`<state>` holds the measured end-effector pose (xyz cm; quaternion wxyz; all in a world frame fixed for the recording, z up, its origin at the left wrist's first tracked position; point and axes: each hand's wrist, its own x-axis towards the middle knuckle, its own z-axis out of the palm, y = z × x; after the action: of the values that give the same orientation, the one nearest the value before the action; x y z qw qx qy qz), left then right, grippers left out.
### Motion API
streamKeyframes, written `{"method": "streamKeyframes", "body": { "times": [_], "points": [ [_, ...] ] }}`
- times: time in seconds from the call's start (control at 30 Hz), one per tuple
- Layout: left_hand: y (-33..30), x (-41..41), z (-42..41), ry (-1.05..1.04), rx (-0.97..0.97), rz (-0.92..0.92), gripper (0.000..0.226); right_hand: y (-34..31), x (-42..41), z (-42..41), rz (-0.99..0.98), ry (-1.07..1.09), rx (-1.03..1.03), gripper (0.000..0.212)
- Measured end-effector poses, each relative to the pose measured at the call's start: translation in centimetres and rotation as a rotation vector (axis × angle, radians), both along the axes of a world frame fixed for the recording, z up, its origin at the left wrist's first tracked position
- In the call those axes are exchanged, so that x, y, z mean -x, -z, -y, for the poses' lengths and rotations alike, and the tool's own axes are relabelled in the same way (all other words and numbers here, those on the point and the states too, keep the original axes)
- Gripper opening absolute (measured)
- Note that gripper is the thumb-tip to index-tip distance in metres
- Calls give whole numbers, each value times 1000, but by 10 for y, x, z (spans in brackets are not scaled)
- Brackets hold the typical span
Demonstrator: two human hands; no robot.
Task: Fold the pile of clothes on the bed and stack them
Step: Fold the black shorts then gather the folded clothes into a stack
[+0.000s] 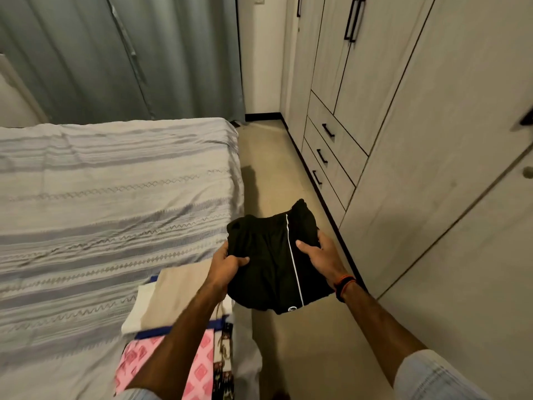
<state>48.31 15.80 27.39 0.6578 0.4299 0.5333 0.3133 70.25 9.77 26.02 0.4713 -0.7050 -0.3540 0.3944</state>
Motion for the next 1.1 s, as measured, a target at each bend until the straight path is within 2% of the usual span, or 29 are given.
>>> {"method": "streamKeyframes", "body": {
  "times": [0.43,0.8,0.97,1.1],
  "points": [
    [10,-87,-170,-197,4,-59,60,12,-91,-215,-48,-193,9,42],
    [1,-127,-288,-502,36,-89,59,23,-126,-411,-72,-521,47,48],
    [9,-119,-333,-620,58,-126,58,40,-110,-484,-68,-647,77,71],
    [22,-99,-374,-686,83,-140,58,43,-84,-532,-36,-713,94,53]
  ]
}}
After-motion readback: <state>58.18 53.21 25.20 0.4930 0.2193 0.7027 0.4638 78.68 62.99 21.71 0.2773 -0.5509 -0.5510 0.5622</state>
